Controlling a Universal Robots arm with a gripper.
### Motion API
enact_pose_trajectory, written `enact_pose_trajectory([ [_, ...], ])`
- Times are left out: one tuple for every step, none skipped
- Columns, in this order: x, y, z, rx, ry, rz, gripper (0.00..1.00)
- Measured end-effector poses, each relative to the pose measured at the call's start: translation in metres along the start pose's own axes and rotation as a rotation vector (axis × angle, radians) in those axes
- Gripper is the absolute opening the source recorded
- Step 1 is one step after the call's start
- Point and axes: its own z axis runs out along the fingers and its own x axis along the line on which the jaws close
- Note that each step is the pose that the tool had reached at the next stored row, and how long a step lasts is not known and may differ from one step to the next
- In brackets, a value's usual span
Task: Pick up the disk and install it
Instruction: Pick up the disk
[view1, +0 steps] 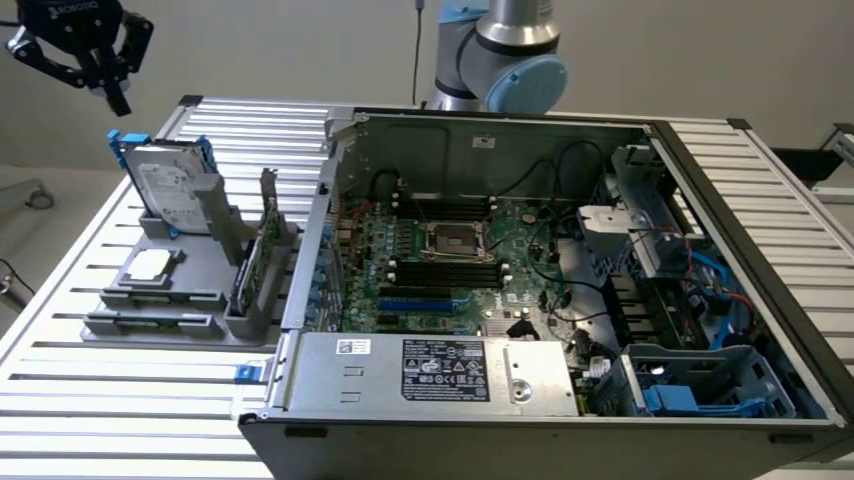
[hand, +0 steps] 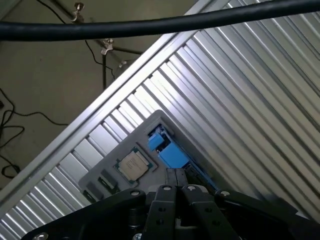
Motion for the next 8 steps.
enact_pose_trajectory([
  [-0.0001, 0.0004, 0.0001, 0.0029, 0.0032, -0.015, 0.11],
  [-0.0002, 0.0008, 0.0001, 0.0056, 0.006, -0.028, 0.11],
  [-0.0002, 0.0011, 0.0003, 0.008, 0.0086, -0.041, 0.11],
  [-0.0003, 0.0014, 0.0004, 0.0102, 0.0107, -0.056, 0.11],
  [-0.0004, 0.0017, 0.0006, 0.0124, 0.0131, -0.071, 0.11],
  [-0.0004, 0.002, 0.0008, 0.0142, 0.015, -0.085, 0.11],
  [-0.0003, 0.0023, 0.0011, 0.0149, 0.0158, -0.098, 0.11],
  [-0.0001, 0.0024, 0.0019, 0.0153, 0.0158, -0.111, 0.11],
])
